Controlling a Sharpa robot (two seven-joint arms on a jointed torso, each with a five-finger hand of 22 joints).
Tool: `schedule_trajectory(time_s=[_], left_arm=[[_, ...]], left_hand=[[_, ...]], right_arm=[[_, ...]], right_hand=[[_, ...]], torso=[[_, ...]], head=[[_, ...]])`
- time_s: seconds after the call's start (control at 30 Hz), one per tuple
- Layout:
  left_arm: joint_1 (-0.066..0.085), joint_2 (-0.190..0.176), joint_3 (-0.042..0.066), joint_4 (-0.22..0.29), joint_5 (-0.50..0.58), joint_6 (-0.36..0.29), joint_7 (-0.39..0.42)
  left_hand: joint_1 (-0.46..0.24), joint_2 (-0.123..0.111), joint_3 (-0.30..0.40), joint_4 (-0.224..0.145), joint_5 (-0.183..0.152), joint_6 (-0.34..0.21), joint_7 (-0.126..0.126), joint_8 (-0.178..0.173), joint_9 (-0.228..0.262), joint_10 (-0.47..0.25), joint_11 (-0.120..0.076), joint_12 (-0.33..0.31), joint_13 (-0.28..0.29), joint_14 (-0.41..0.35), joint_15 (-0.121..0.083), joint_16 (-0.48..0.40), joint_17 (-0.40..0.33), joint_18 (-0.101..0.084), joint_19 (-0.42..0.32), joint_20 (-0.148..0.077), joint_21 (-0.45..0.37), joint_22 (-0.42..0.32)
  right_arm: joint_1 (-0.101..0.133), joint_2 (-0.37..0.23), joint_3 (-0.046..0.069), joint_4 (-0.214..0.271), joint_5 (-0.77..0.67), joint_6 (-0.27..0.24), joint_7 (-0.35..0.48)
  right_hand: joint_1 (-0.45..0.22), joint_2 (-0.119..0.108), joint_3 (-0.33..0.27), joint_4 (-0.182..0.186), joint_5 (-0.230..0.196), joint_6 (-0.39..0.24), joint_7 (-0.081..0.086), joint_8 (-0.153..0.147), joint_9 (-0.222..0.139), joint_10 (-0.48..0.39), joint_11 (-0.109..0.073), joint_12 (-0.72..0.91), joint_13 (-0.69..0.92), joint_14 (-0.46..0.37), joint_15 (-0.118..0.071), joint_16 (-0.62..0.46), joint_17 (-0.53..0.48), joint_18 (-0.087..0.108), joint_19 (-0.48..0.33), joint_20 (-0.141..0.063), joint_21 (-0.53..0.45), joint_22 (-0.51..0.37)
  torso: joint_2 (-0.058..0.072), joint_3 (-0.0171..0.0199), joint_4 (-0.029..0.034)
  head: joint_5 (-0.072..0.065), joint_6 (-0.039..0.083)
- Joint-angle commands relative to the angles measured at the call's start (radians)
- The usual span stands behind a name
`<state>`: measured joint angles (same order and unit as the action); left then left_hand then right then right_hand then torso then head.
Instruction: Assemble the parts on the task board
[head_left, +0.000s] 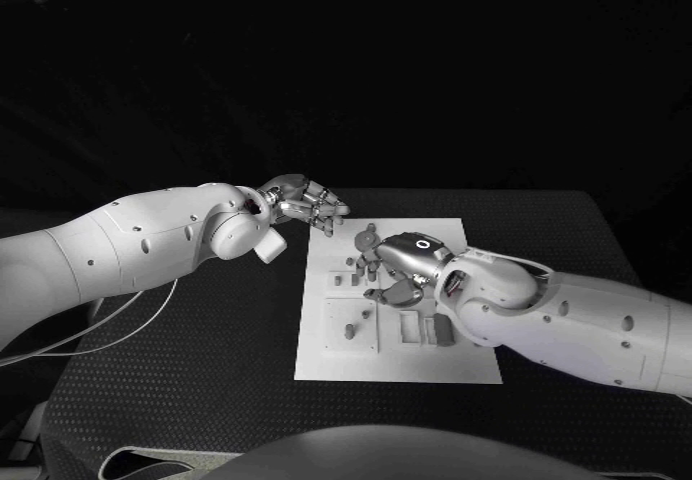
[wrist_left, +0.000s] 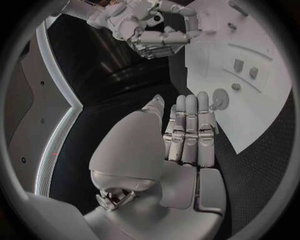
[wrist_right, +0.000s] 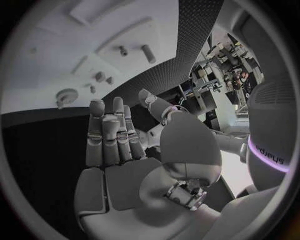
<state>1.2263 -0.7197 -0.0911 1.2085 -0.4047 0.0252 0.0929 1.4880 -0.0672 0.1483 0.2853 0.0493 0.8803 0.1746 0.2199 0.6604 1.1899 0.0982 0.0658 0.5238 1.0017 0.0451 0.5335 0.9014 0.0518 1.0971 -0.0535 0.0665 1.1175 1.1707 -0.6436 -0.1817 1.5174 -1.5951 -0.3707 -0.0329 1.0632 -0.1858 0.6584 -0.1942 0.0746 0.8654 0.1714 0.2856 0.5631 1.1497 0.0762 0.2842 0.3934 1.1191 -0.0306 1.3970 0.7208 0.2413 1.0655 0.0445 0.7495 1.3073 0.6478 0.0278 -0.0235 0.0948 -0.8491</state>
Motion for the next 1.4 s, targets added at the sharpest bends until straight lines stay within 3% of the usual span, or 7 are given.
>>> schedule_trajectory(time_s=[0.03, 0.4, 0.6, 0.7, 1.03, 1.23, 1.4], left_arm=[[0.001, 0.001, 0.001, -0.002, 0.008, -0.015, 0.028], [0.000, 0.010, 0.001, -0.024, 0.004, 0.016, 0.014], [0.000, 0.008, 0.001, -0.029, 0.004, 0.009, 0.019], [0.000, 0.004, 0.000, -0.028, 0.004, 0.012, 0.017], [-0.004, 0.003, 0.000, -0.028, 0.004, 0.016, 0.022], [-0.004, 0.003, 0.000, -0.026, 0.004, 0.017, 0.022], [-0.004, 0.001, 0.000, -0.025, 0.004, 0.018, 0.022]], left_hand=[[0.003, -0.002, 0.008, -0.001, 0.000, -0.006, -0.003, 0.004, 0.001, -0.001, -0.004, 0.005, 0.000, -0.003, 0.003, -0.001, -0.001, 0.013, 0.002, 0.003, 0.003, -0.001], [-0.010, -0.003, 0.005, 0.005, 0.000, -0.009, -0.001, 0.004, 0.001, -0.004, -0.002, 0.003, -0.001, -0.005, 0.005, -0.002, -0.001, 0.011, 0.000, 0.005, 0.003, -0.002], [-0.017, -0.004, 0.004, 0.005, 0.000, -0.009, -0.001, 0.004, 0.001, -0.004, -0.002, 0.003, -0.001, -0.006, 0.006, -0.002, -0.001, 0.011, 0.000, 0.005, 0.003, -0.002], [-0.025, -0.004, 0.003, 0.006, 0.000, -0.010, -0.001, 0.004, 0.002, -0.005, -0.002, 0.003, -0.002, -0.006, 0.006, -0.001, -0.001, 0.011, 0.000, 0.005, 0.003, -0.002], [-0.040, -0.004, 0.003, 0.006, 0.000, -0.010, -0.001, 0.004, 0.002, -0.006, -0.002, 0.003, -0.002, -0.006, 0.006, -0.001, -0.001, 0.011, 0.000, 0.005, 0.003, -0.002], [-0.046, -0.004, 0.003, 0.006, 0.000, -0.011, -0.001, 0.005, 0.002, -0.006, -0.002, 0.003, -0.002, -0.007, 0.006, -0.001, -0.002, 0.011, 0.000, 0.005, 0.003, -0.002], [-0.050, -0.005, 0.003, 0.006, 0.000, -0.011, -0.001, 0.005, 0.002, -0.006, -0.002, 0.003, -0.002, -0.007, 0.006, -0.001, -0.002, 0.012, -0.001, 0.005, 0.003, -0.002]], right_arm=[[0.022, -0.028, 0.008, -0.008, 0.178, 0.021, 0.036], [0.055, -0.151, 0.023, -0.035, 0.352, 0.363, -0.178], [0.053, -0.194, 0.017, 0.009, 0.404, 0.287, -0.335], [0.051, -0.212, 0.013, 0.027, 0.452, 0.337, -0.396], [0.044, -0.223, 0.004, 0.046, 0.495, 0.478, -0.455], [0.044, -0.220, -0.038, 0.025, 0.476, 0.499, -0.467], [0.038, -0.211, -0.053, 0.024, 0.477, 0.523, -0.468]], right_hand=[[-0.017, 0.000, -0.013, 0.018, 0.004, 0.016, -0.014, 0.016, 0.017, 0.014, -0.023, 0.061, 0.089, 0.006, -0.024, 0.000, 0.001, 0.020, 0.011, -0.006, 0.002, 0.017], [-0.156, 0.043, -0.040, 0.124, 0.004, 0.051, -0.057, 0.069, 0.132, -0.050, -0.073, 0.579, 0.655, 0.027, -0.073, 0.044, 0.058, 0.020, 0.039, -0.027, 0.024, 0.025], [-0.240, 0.094, -0.046, 0.166, 0.004, 0.082, -0.073, 0.082, 0.172, -0.051, -0.088, 0.668, 0.710, 0.041, -0.086, 0.097, 0.105, 0.020, 0.058, -0.046, 0.064, 0.025], [-0.284, 0.129, -0.052, 0.159, 0.004, 0.105, -0.087, 0.088, 0.185, -0.031, -0.102, 0.677, 0.705, 0.058, -0.101, 0.098, 0.112, 0.020, 0.071, -0.060, 0.077, 0.023], [-0.374, 0.087, -0.045, 0.158, 0.005, 0.094, -0.082, 0.051, 0.177, -0.030, -0.097, 0.682, 0.699, 0.061, -0.097, 0.094, 0.129, 0.020, 0.067, -0.065, 0.079, 0.022], [-0.401, 0.078, -0.036, 0.163, 0.005, 0.100, -0.081, 0.043, 0.176, -0.031, -0.097, 0.686, 0.700, 0.061, -0.096, 0.095, 0.138, 0.020, 0.067, -0.067, 0.082, 0.022], [-0.417, 0.065, -0.028, 0.161, 0.005, 0.104, -0.082, 0.039, 0.176, -0.031, -0.097, 0.690, 0.700, 0.063, -0.096, 0.096, 0.147, 0.020, 0.068, -0.068, 0.086, 0.023]], torso=[[0.000, 0.0004, -0.0006], [-0.006, -0.0015, -0.0112], [-0.007, 0.0029, -0.0113], [-0.006, 0.0009, -0.0097], [-0.006, -0.0026, -0.0076], [-0.006, -0.0062, -0.0065], [-0.005, -0.0035, -0.0071]], head=[[-0.006, 0.007], [-0.033, 0.023], [-0.036, 0.021], [-0.037, 0.020], [-0.034, 0.013], [-0.038, 0.013], [-0.038, 0.009]])
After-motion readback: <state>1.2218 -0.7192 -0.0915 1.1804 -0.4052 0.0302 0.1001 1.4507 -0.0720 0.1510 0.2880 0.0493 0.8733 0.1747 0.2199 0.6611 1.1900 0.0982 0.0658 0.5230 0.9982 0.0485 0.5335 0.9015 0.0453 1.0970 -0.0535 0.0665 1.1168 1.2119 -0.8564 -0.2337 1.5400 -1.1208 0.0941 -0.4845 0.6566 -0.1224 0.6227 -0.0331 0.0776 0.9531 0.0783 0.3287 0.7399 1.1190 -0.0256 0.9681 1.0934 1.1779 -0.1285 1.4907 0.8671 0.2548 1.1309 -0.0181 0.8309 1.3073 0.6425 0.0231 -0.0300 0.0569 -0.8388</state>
